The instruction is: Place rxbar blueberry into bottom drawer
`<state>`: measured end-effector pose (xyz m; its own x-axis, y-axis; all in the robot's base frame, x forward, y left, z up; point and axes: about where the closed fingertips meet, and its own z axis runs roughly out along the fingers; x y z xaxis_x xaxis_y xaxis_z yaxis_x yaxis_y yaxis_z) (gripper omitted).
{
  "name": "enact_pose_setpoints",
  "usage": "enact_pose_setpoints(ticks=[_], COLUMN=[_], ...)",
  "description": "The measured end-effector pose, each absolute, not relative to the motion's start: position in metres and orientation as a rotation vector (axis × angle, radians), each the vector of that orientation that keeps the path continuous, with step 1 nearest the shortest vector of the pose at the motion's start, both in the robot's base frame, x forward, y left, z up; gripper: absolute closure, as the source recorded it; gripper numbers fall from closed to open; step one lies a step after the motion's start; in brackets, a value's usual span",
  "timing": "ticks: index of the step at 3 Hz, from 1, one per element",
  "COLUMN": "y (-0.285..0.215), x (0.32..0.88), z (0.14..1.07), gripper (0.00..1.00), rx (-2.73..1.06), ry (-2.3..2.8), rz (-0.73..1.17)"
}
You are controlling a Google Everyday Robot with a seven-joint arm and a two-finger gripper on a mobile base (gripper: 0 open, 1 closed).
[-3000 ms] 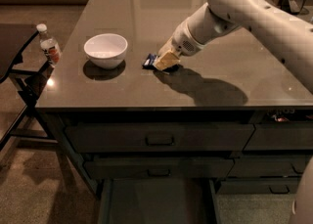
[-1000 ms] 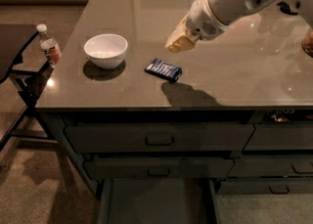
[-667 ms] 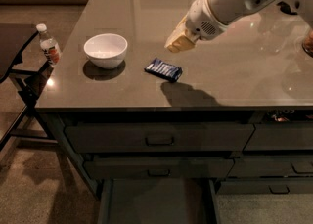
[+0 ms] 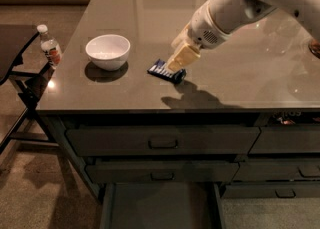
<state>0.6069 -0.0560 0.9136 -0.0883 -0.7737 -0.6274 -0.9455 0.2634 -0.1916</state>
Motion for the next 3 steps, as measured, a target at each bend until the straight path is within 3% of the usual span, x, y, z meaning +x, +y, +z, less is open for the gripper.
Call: enact_pose_setpoints(ticks=[1, 3], y=[-0.0528, -0.0465], x=[0.608, 0.6141], z=[0.8896, 0.8845], gripper=[0.0, 0.0], rx=[-1.555, -1.533], ry=[1.944, 1.971], rz=[0.385, 0.402])
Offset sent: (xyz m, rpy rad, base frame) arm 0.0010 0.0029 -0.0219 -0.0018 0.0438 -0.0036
